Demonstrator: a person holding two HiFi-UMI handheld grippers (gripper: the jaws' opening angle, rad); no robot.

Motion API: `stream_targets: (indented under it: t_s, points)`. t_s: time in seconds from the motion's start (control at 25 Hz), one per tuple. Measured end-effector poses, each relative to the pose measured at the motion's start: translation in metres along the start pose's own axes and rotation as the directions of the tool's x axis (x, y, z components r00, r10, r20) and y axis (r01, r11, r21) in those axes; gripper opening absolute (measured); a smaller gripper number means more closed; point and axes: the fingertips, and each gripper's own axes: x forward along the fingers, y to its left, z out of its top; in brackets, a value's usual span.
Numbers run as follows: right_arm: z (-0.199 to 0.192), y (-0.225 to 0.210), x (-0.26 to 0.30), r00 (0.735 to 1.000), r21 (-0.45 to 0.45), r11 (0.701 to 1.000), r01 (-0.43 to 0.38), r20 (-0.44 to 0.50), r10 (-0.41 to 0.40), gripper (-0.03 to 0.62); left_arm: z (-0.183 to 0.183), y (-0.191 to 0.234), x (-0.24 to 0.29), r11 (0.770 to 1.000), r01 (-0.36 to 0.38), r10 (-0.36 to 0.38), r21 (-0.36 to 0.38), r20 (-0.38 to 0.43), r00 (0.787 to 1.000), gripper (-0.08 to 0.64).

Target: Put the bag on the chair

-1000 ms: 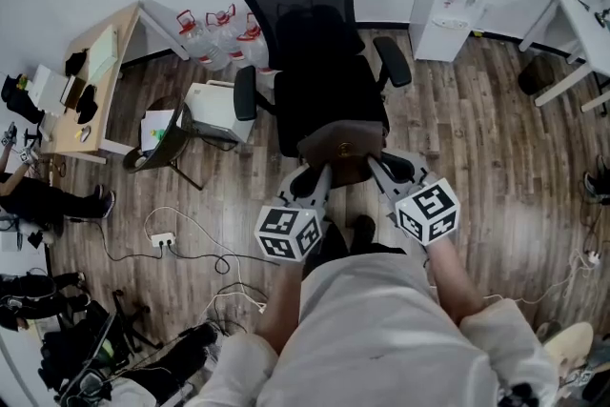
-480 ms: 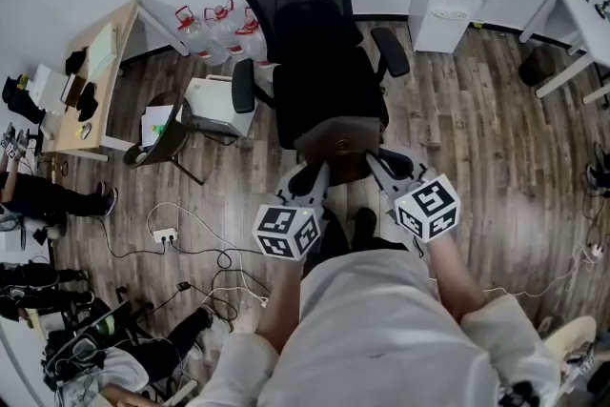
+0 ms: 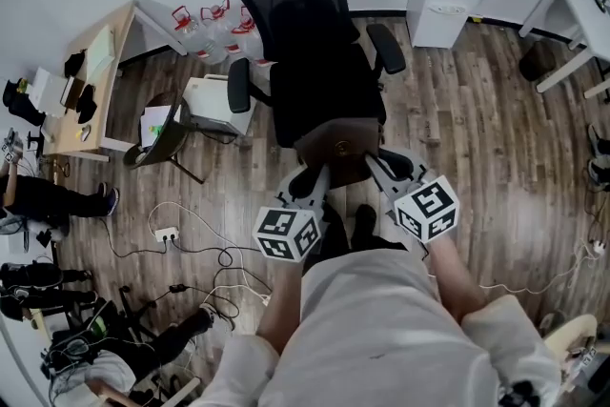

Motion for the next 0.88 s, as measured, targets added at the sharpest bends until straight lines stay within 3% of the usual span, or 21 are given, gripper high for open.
stream_targets:
  t_s: [0.88]
  points:
    - [0.018, -0.032, 0.048, 0.999, 0.0, 1.0, 0.008, -0.038, -0.008, 0.069, 0.023, 0.037, 0.041, 1.0, 0.01, -0.01, -0.025, -0.021, 1.0, 0.034]
